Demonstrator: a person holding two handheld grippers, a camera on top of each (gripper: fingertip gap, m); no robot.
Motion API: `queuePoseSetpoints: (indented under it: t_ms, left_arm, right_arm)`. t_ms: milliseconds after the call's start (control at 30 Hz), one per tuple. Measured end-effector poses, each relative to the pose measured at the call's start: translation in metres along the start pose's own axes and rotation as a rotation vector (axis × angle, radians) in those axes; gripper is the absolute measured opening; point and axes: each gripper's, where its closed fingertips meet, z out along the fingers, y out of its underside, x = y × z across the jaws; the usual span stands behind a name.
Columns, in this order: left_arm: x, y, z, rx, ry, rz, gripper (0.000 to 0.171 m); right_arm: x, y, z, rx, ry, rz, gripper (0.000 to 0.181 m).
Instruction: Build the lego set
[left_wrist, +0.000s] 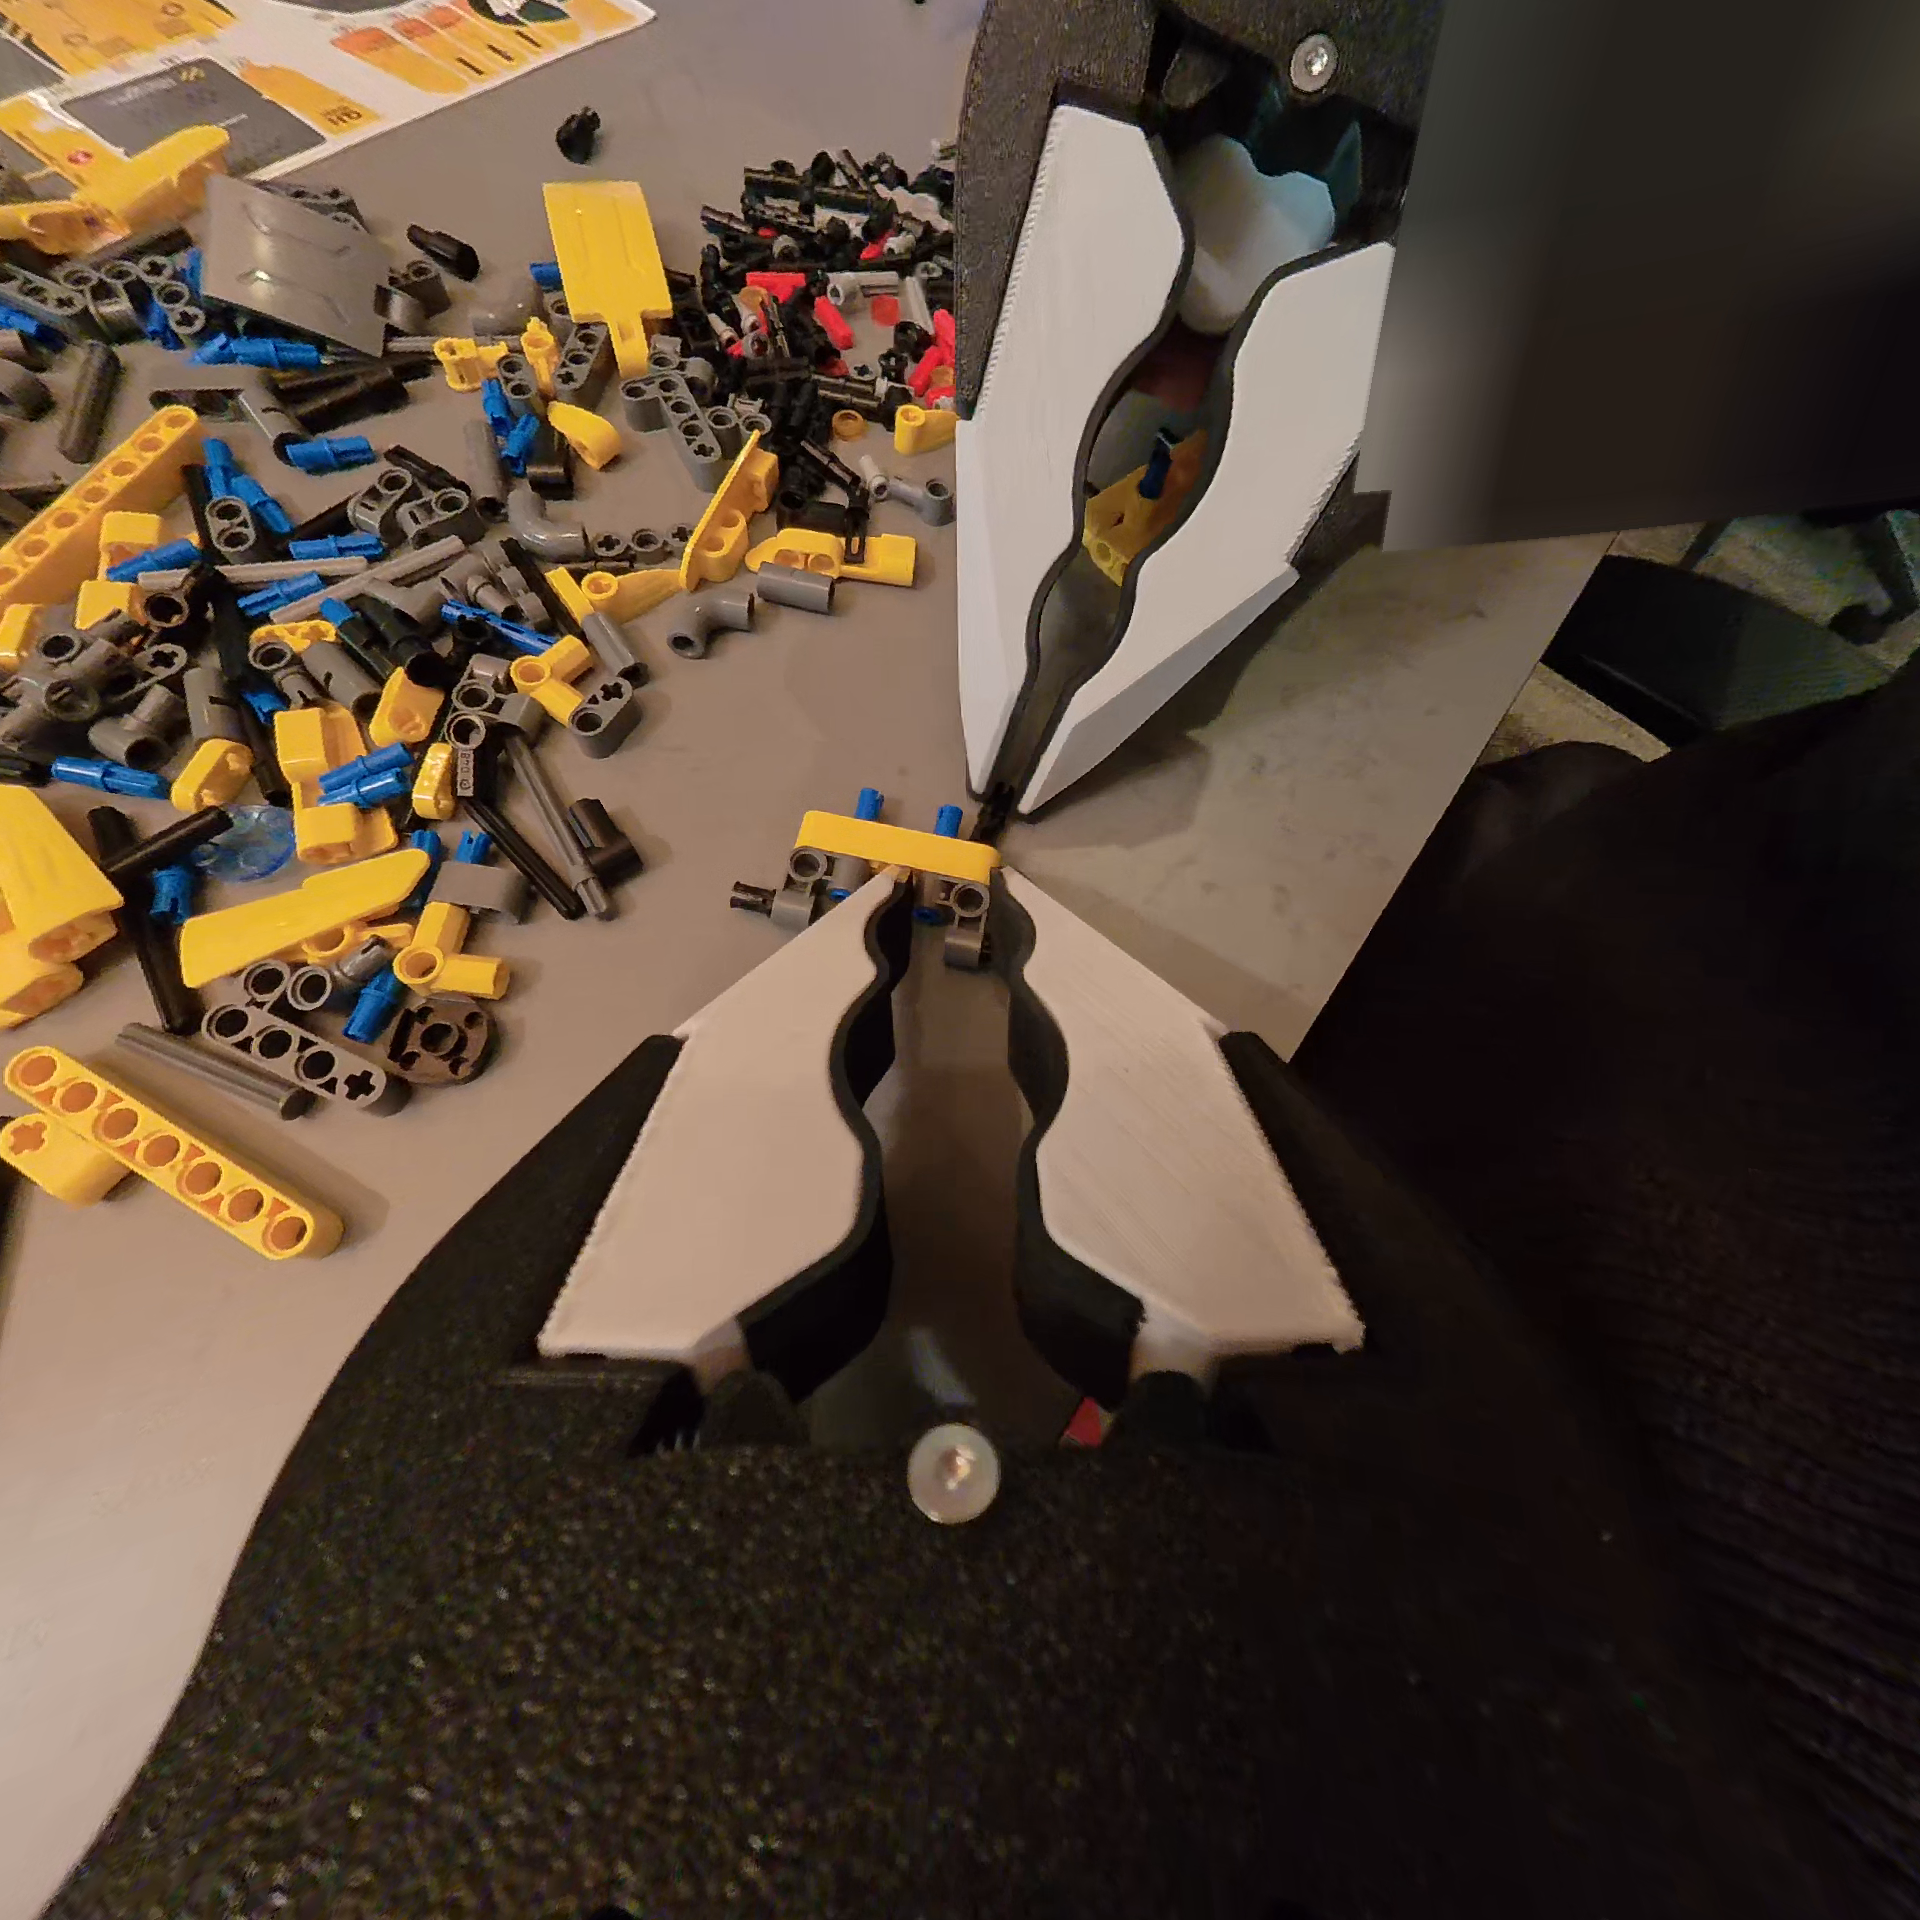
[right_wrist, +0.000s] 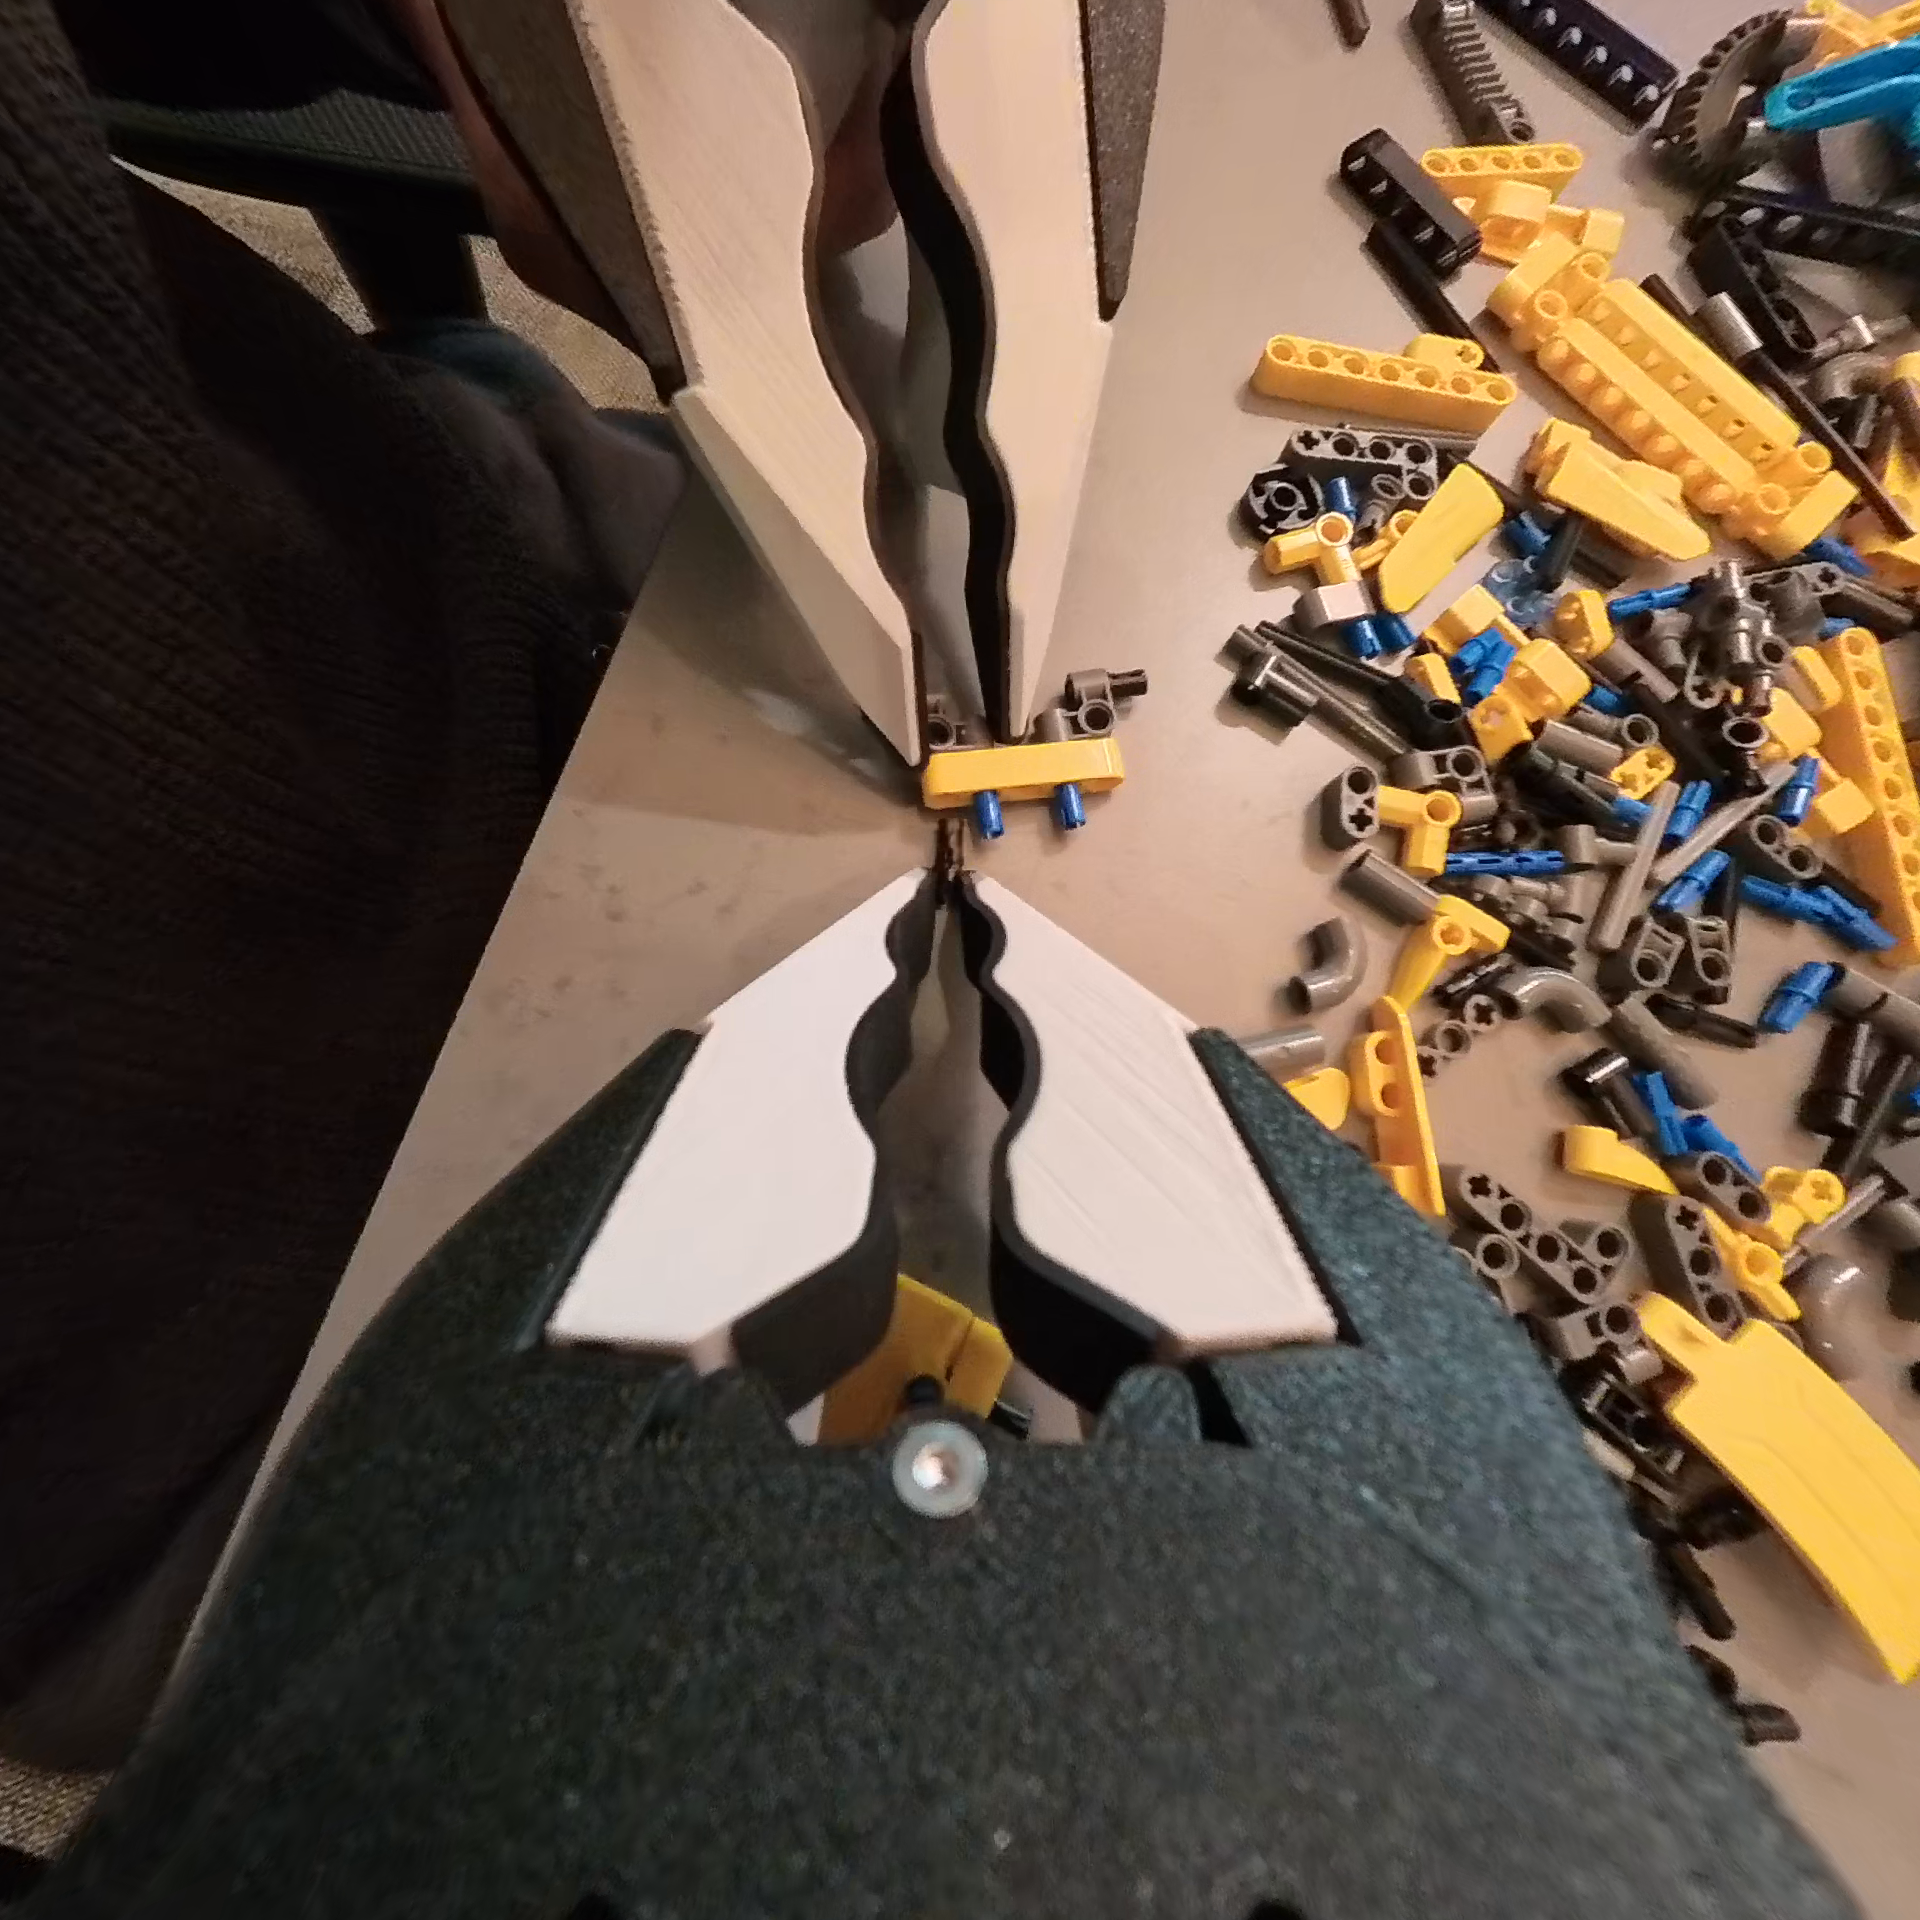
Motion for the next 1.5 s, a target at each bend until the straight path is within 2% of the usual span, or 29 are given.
queuePoseSetpoints:
  t_ms: [233, 500, 767, 1000, 1500]
  left_arm:
    - [0.0002, 0.002, 0.0014, -0.008, -0.056, 0.076, 0.014]
    - [0.0013, 0.0021, 0.0013, -0.011, -0.043, 0.073, 0.014]
    - [0.0017, 0.0022, 0.0014, -0.011, -0.045, 0.078, 0.014]
    - [0.0019, 0.0022, 0.0013, -0.012, -0.039, 0.073, 0.014]
    - [0.0022, 0.0025, 0.0015, -0.021, -0.024, 0.059, 0.014]
  right_arm:
    - [-0.0031, -0.0013, 0.0008, 0.002, -0.025, 0.024, 0.004]
    - [-0.001, -0.0027, 0.0016, -0.013, 0.007, -0.012, 0.004]
    - [-0.0018, -0.0037, 0.0014, -0.064, 0.103, -0.193, 0.004]
    - [-0.0018, -0.0059, 0.0, -0.042, 0.13, -0.299, 0.004]
    - [-0.003, -0.0057, 0.0015, 0.007, 0.055, -0.239, 0.003]
